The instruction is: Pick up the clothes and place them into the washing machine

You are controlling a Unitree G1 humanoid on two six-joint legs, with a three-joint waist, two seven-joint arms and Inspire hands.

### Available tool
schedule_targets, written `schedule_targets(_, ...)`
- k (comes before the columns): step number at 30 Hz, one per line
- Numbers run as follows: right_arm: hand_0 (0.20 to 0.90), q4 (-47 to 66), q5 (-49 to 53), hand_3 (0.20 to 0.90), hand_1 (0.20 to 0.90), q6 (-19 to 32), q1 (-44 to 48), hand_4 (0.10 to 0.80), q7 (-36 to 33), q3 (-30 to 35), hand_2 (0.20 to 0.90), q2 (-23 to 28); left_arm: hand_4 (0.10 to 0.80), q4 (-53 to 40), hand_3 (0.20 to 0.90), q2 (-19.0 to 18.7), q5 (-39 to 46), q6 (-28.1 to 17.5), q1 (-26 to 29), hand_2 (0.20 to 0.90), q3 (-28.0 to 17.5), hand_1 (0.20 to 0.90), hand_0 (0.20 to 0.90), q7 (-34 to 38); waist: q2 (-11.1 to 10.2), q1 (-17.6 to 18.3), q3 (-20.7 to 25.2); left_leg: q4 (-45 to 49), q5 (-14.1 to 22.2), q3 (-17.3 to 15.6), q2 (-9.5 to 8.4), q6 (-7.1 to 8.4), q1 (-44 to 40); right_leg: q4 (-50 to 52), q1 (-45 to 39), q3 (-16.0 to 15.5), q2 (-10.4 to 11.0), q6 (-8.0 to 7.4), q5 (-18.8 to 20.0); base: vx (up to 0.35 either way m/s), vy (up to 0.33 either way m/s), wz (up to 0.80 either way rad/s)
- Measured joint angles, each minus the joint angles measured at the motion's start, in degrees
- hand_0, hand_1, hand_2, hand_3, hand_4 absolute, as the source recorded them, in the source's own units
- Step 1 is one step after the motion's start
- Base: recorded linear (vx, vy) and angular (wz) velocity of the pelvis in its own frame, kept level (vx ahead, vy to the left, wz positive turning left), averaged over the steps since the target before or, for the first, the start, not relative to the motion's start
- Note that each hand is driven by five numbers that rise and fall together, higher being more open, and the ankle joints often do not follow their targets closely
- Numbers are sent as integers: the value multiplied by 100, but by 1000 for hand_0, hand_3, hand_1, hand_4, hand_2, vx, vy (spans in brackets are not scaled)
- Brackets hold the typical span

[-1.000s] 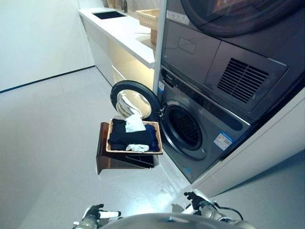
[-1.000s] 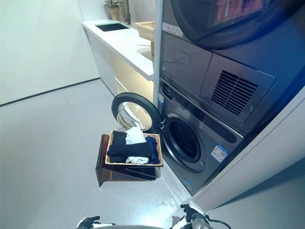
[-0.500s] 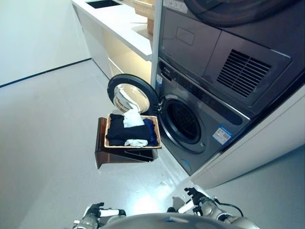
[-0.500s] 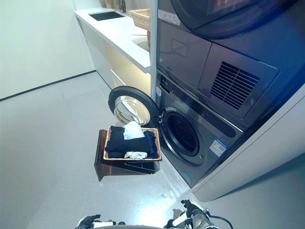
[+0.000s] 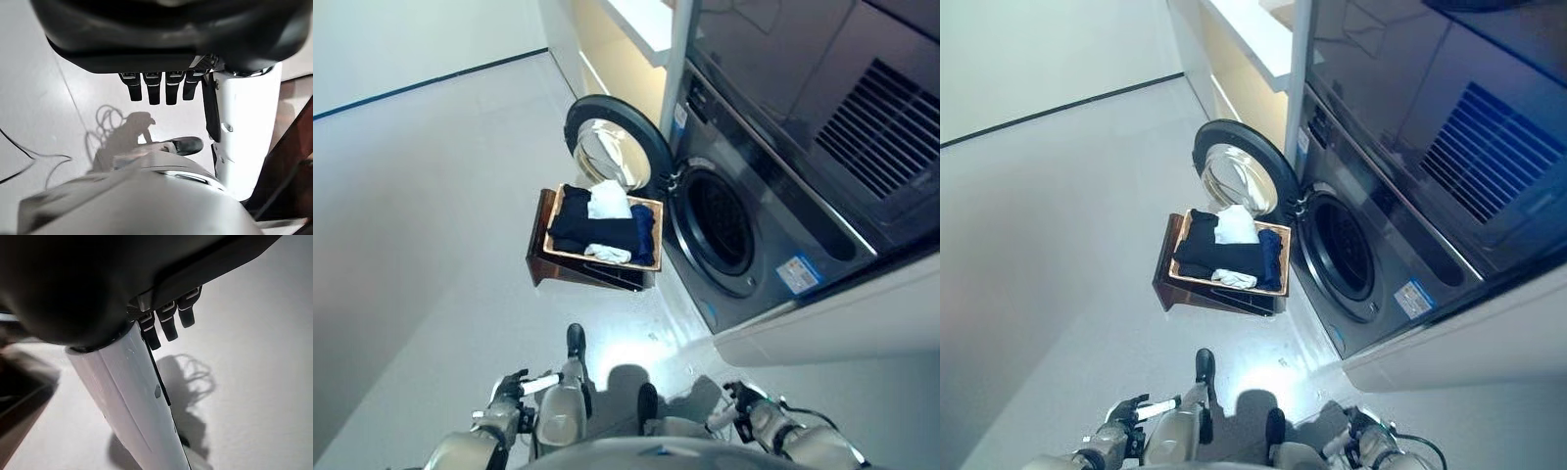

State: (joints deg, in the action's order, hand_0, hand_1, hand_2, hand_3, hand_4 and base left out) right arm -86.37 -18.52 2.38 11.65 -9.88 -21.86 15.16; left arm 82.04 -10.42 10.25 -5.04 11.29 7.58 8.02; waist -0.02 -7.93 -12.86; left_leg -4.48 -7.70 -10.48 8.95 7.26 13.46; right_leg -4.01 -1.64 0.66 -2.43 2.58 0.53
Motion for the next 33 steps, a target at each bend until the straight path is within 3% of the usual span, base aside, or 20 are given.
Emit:
schedule_targets(3,900,46,1,900,900,-2,-7,800,-39,-60,900,45,800,-19,900,-9,5,12,15,900,35,900,900,6,13,37,60,47,-77,-23,-70,-119,-140,196,186,245,14,-132,-205,195,123,-52)
schedule_targets(4,900,63,1,900,900,-42,18,800,-27,-122,900,27,800,-12,900,7,2,31,27,900,59,900,900,7,-17,68,75,-19,-341,-177,-85,-753,-235,290,269,306,58,-279,-327,208,89,-68)
schedule_targets(5,900,158,7,900,900,-70,45,800,-3,-118,900,-64,800,-25,900,-51,0,32,27,900,45,900,900,19,-196,37,101,-10,-285,-349,-178,-828,-246,417,389,283,208,-315,-391,274,130,-70)
schedule_targets(6,900,317,74,900,900,-88,56,800,-4,-117,900,-173,800,-29,900,-131,-5,38,33,900,43,900,900,20,-386,58,145,13,-179,-446,-323,-903,-258,484,422,108,410,-446,-442,129,70,-42)
schedule_targets(10,900,468,169,900,900,29,250,800,-20,-151,900,-258,800,-186,900,-92,-59,-47,291,900,50,900,900,72,-470,49,183,92,-25,-317,-603,-1046,-387,465,307,6,725,-799,-343,232,148,-13)
schedule_targets(11,900,469,234,900,900,32,315,800,-17,-128,900,-284,800,-186,900,-37,-79,-39,336,900,52,900,900,71,-464,74,215,212,154,-348,-712,-1067,-468,510,171,-40,811,-968,-421,178,163,7)
schedule_targets(14,900,452,326,900,900,29,335,800,-28,-116,900,-270,800,-170,900,105,-126,-37,364,900,268,900,900,59,-337,88,438,197,418,-343,-736,-1117,-613,1273,385,-73,863,-1190,-712,144,143,12)
schedule_targets(15,900,448,328,900,900,25,353,800,-25,-112,900,-269,800,-165,900,108,-145,-34,372,900,258,900,900,51,-320,88,451,192,461,-330,-796,-1113,-619,1700,570,-61,862,-1198,-769,220,207,21)
schedule_targets(17,900,469,368,900,900,18,313,800,-18,-107,900,-265,800,-131,900,86,-196,-3,295,900,257,900,900,-18,-228,312,455,95,455,-142,-805,-1260,-798,3008,1049,99,875,-1214,-821,246,175,34)
schedule_targets(18,900,490,379,900,900,11,190,800,-8,-106,900,-271,800,-112,900,30,-241,16,186,900,293,900,900,-42,-211,377,431,-55,506,-56,-895,-1360,-1017,3733,1396,169,960,-1162,-899,418,110,15)
schedule_targets(19,900,543,503,900,900,30,176,800,-53,-36,900,-267,800,-90,900,-26,-270,57,60,900,319,900,900,-45,-161,417,424,-48,535,-67,-919,-1408,-1149,3532,1502,122,1000,-1007,-1118,425,-13,-10)
schedule_targets(20,900,611,522,900,900,23,112,800,-50,6,900,-241,800,-58,900,-50,-289,80,7,900,352,900,900,-52,-140,457,434,-26,582,-80,-945,-1398,-1177,3134,1580,63,1059,-1024,-1100,413,-86,-15)
schedule_targets(21,900,655,553,900,900,30,125,800,-43,13,900,-174,800,-9,900,-61,-309,101,-47,900,337,900,900,-42,-101,526,449,-53,644,-94,-968,-1403,-1217,2087,1617,-24,1127,-1109,-957,219,-79,0)
schedule_targets(23,900,761,565,900,900,26,127,800,-46,173,900,-157,800,41,900,-164,-327,92,-82,900,237,900,900,-41,-65,639,417,-51,616,-86,-1015,-1400,-1327,1028,1663,-12,1213,-1221,-266,252,-116,25)
schedule_targets(26,900,793,515,900,900,24,28,800,-6,124,900,-193,800,68,900,-190,-332,82,-166,900,195,900,900,-42,-173,671,459,-10,730,23,-1085,-1277,-1620,585,1487,-80,1249,-1255,405,241,-184,37)
schedule_targets(28,900,742,483,900,900,25,-128,800,5,121,900,-364,800,36,900,-275,-330,73,-204,900,213,900,900,-55,-365,723,477,-9,799,280,-1121,-1079,-1806,465,1074,-169,1252,-1012,838,172,-191,81)
schedule_targets(29,900,716,452,900,900,15,-124,800,7,121,900,-366,800,-8,900,-206,-326,64,-255,900,200,900,900,-42,-306,667,460,-13,823,285,-1039,-995,-1870,366,950,-262,1199,-953,831,232,-232,58)
schedule_targets(30,900,676,380,900,900,1,-124,800,30,97,900,-360,800,-36,900,-90,-343,33,-379,900,197,900,900,-59,-183,655,521,-13,863,261,-864,-887,-1935,37,644,-565,1108,-905,920,113,-112,30)
schedule_targets(33,900,707,316,900,900,8,-175,800,114,101,900,-254,800,-47,900,-42,-460,36,-501,900,206,900,900,-170,-38,665,629,21,877,165,-535,-657,-1870,-76,558,-774,815,-705,850,72,-157,24)
